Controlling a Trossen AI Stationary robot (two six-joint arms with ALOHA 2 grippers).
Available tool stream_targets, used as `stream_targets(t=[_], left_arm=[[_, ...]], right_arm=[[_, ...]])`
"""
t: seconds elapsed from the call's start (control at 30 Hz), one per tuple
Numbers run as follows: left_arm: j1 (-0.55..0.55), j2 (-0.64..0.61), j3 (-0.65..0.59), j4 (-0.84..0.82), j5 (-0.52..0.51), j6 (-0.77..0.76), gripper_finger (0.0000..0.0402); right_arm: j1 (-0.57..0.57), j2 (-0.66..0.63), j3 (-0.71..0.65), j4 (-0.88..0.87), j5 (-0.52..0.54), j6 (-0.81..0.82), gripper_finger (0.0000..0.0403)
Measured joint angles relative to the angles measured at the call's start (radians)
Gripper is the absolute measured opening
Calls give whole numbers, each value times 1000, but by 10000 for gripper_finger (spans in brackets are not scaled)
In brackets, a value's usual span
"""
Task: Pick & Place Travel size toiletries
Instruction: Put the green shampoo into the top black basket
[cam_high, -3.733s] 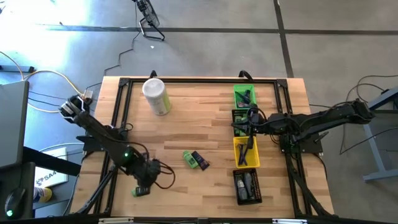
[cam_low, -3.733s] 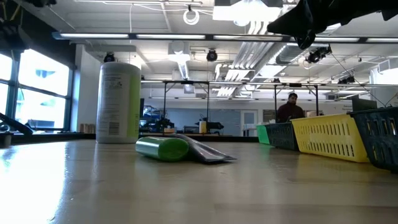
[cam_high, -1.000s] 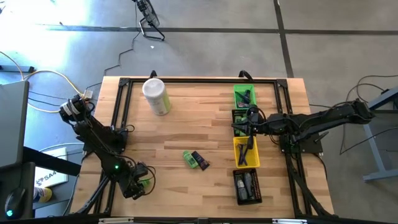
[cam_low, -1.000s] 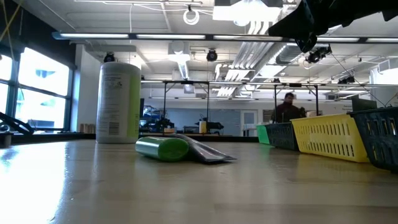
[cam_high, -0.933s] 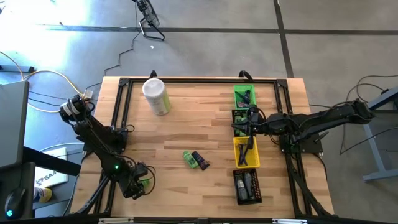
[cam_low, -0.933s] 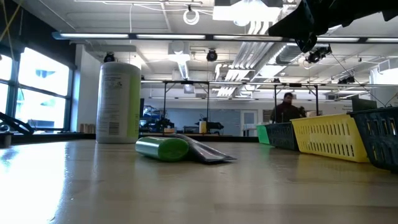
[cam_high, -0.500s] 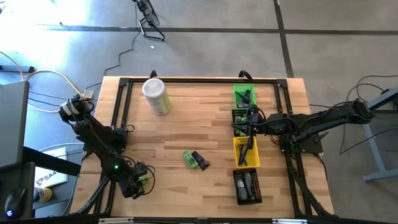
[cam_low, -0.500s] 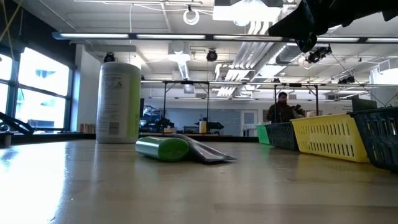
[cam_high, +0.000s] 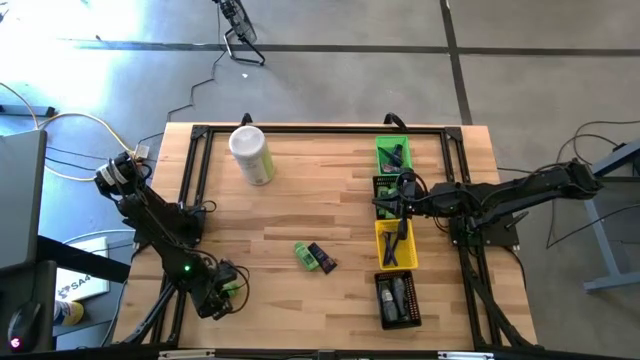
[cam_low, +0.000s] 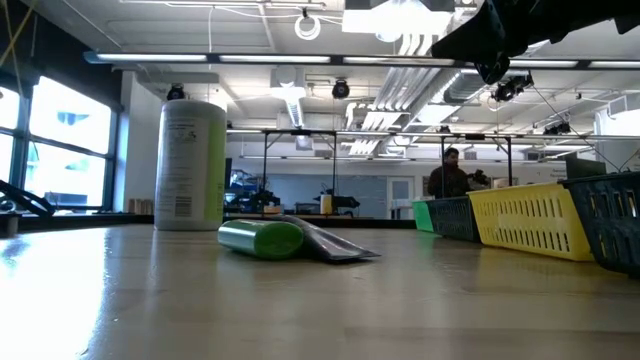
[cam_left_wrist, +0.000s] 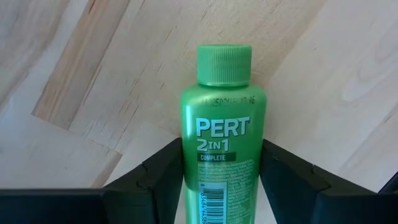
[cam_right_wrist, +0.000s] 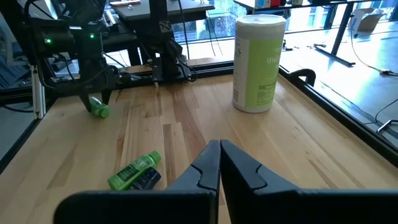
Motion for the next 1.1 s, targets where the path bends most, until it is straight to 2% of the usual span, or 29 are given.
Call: stream_targets(t=[0.4, 0.73, 0.9, 1.1], left_arm=[[0, -8, 61, -39, 2, 83, 188], [1, -85, 82, -112, -106, 91, 188], [1, -153, 82, -114, -187, 105, 188], [1, -260, 85, -130, -378, 170, 188]], right_arm=[[0, 0, 0, 0, 0, -1, 4], [0, 0, 0, -3, -1, -1, 4], [0, 0, 0, -7, -1, -14, 4], [0, 0, 0, -7, -4, -28, 4]])
